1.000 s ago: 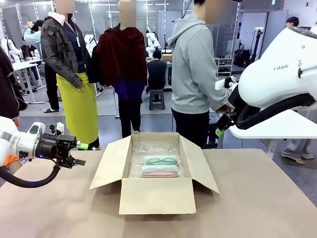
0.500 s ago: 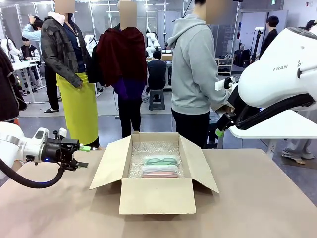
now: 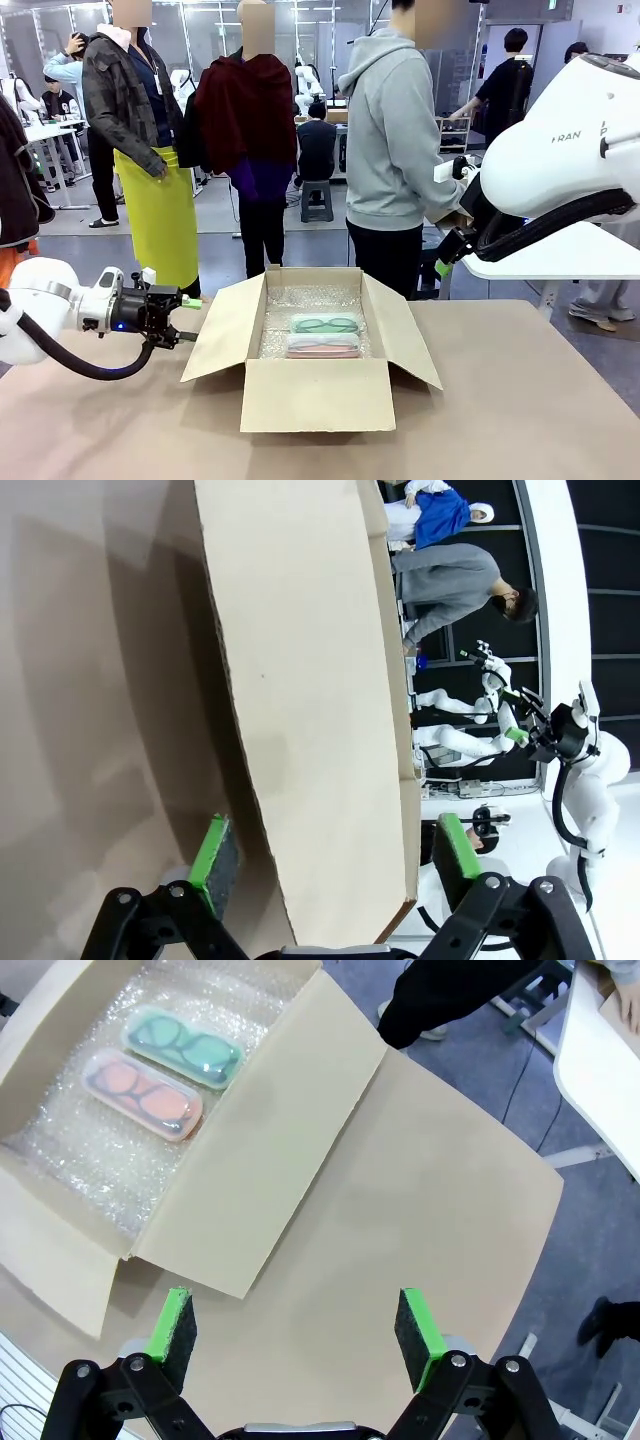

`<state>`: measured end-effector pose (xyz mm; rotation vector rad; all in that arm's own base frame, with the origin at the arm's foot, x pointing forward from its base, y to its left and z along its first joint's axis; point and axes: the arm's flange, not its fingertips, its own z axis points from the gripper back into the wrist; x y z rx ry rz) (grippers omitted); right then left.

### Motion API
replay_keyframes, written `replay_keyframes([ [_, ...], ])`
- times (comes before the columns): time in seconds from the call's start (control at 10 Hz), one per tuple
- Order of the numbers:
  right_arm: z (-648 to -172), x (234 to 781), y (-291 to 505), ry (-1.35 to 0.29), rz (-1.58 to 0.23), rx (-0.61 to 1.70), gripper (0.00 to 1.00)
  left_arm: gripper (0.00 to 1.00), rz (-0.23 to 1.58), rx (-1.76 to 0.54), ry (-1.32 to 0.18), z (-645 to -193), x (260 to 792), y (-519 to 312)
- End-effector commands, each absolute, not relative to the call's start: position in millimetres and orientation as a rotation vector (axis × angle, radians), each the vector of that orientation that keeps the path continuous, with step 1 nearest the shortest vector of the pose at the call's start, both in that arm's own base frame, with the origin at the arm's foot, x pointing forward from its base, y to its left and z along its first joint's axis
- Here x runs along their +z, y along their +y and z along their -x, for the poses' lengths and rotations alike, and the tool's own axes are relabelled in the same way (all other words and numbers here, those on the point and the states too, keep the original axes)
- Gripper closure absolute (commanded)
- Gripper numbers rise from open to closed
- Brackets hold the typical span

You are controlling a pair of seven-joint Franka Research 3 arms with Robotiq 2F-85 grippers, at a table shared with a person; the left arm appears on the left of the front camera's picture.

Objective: Pack the glasses set securely to prepare it for shipping.
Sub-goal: Position the Package Box on the left side of the table.

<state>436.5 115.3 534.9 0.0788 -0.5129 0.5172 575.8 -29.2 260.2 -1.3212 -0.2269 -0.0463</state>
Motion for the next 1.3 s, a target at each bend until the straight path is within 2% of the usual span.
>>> replay_keyframes([
  [0.0,-437,537,117,-0.504,-0.071,0.516,0.00,0.00,1.354,-0.012,-0.247,-587,259,-36],
  [0.5,-437,537,117,-0.504,-0.071,0.516,0.00,0.00,1.425,-0.046,-0.217,-587,260,-52],
  [0.6,-437,537,117,-0.504,-0.071,0.516,0.00,0.06,1.428,-0.046,-0.221,-586,261,-53],
  [0.9,-437,537,117,-0.504,-0.071,0.516,0.00,0.35,1.449,-0.063,-0.236,-584,266,-54],
  [1.0,-437,537,117,-0.504,-0.071,0.516,0.00,0.82,1.466,-0.055,-0.240,-584,267,-52],
  [1.2,-437,537,117,-0.504,-0.071,0.516,0.00,1.00,1.479,-0.064,-0.240,-583,270,-50],
])
